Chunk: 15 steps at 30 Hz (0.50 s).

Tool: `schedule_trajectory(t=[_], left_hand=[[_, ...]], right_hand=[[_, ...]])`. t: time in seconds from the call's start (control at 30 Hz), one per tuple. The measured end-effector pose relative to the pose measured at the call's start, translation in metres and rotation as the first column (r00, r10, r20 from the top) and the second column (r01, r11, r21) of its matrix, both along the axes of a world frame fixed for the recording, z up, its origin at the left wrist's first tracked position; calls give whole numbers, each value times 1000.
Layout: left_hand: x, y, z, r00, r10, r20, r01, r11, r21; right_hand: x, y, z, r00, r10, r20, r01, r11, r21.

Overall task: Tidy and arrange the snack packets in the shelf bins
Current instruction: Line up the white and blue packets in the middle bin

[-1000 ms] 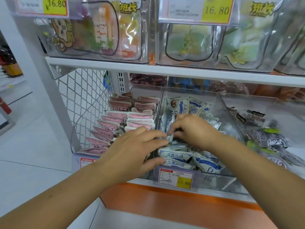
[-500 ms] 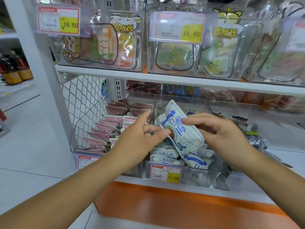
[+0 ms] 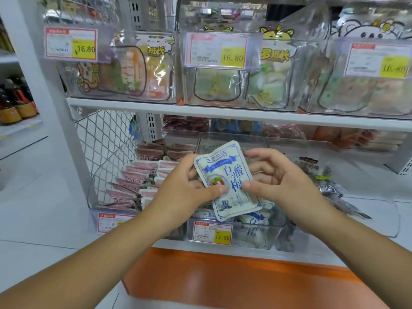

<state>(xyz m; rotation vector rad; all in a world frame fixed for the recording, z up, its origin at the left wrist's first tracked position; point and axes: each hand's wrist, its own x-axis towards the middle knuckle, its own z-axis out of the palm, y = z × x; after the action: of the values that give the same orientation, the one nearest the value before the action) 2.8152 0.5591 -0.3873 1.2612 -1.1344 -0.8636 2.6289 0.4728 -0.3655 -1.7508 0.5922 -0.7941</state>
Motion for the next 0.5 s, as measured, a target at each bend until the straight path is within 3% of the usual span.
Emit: schedule_trajectory(t=[0.1, 0.17, 0.3, 0.4, 0.5], left_hand=[[-2, 0, -3, 996, -23, 91, 24, 1000, -13], [-1, -1, -4, 994, -25, 105, 25, 1000, 3], [3, -3, -6, 984, -29, 178, 29, 1000, 2], [3, -3, -7, 948, -1, 317, 12, 999, -32], [12, -6, -10, 833, -7, 553, 16, 1000, -12]], right_hand=[[4, -4, -3, 997, 16, -80, -15, 1000, 6], [3, -7, -2, 989, -10, -148, -2, 997, -80], [3, -10, 0, 988, -9, -155, -4, 997, -80], [4, -6, 4, 964, -2, -266, -42, 986, -160], [-5, -11, 15, 952, -166, -258, 102, 965, -242]])
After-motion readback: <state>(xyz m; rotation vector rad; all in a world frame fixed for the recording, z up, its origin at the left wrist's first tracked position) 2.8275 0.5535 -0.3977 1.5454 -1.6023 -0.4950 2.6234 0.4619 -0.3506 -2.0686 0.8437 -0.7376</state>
